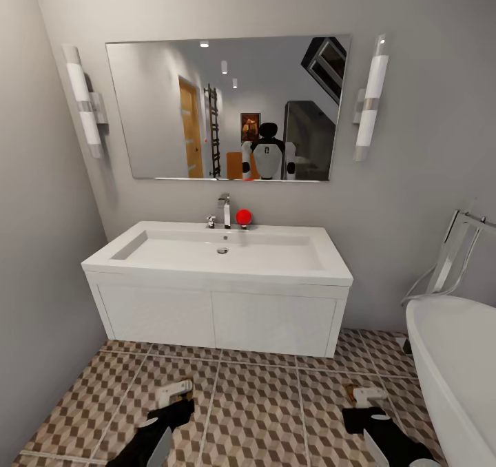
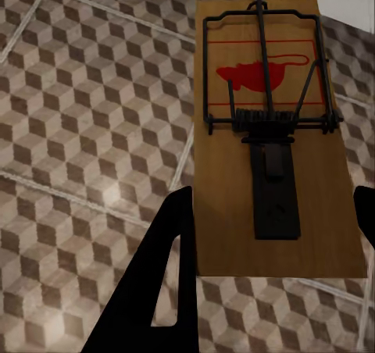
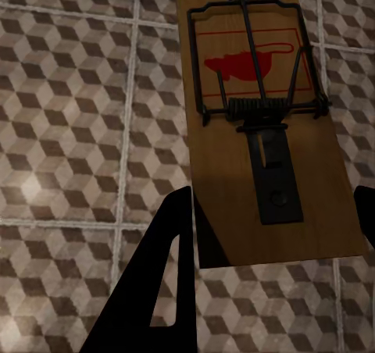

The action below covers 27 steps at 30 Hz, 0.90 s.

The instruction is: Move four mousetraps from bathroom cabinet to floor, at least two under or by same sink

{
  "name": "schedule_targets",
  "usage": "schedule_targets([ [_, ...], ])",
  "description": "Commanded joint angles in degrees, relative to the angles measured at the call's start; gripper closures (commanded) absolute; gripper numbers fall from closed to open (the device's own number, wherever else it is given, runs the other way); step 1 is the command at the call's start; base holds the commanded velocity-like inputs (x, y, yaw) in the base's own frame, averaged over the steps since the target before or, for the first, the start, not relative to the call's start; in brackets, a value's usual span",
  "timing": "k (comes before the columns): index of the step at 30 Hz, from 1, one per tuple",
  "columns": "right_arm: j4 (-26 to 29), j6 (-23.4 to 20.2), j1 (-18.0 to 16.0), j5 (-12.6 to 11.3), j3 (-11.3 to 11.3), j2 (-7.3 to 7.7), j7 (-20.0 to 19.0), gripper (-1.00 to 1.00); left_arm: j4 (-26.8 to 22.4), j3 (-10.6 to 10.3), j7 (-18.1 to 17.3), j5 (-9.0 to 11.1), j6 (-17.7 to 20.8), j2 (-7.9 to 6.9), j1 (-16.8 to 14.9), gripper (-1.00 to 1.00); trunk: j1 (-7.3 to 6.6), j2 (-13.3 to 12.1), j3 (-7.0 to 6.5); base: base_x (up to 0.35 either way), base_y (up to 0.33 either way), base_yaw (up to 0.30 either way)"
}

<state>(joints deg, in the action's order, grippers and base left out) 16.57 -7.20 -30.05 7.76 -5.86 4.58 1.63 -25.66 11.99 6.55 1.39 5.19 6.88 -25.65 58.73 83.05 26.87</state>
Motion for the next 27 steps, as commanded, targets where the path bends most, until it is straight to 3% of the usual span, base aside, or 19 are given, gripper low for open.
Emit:
schedule_targets([
  [1, 0.16, -0.37, -0.01, 0.51, -0.38, -0.05, -0.14, 1.00, -0.14, 0.16, 0.21, -0.08, 0.35, 0.18, -0.01, 1.00, 0.00, 0.03, 0.06, 0.000, 0.000, 0.000],
  [11, 0.30, -0.50, -0.01, 0.50, -0.38, -0.10, -0.13, 1.00, -0.17, 0.20, 0.16, -1.23, 0.35, 0.95, -0.02, 1.00, 0.00, 0.03, 0.06, 0.000, 0.000, 0.000],
  [27, 0.31, -0.48, -0.01, 0.50, -0.33, -0.10, -0.13, 1.00, -0.18, 0.15, 0.13, -1.28, 0.35, 1.02, -0.01, 1.00, 3.51, 6.45, 2.93, 0.000, 0.000, 0.000],
])
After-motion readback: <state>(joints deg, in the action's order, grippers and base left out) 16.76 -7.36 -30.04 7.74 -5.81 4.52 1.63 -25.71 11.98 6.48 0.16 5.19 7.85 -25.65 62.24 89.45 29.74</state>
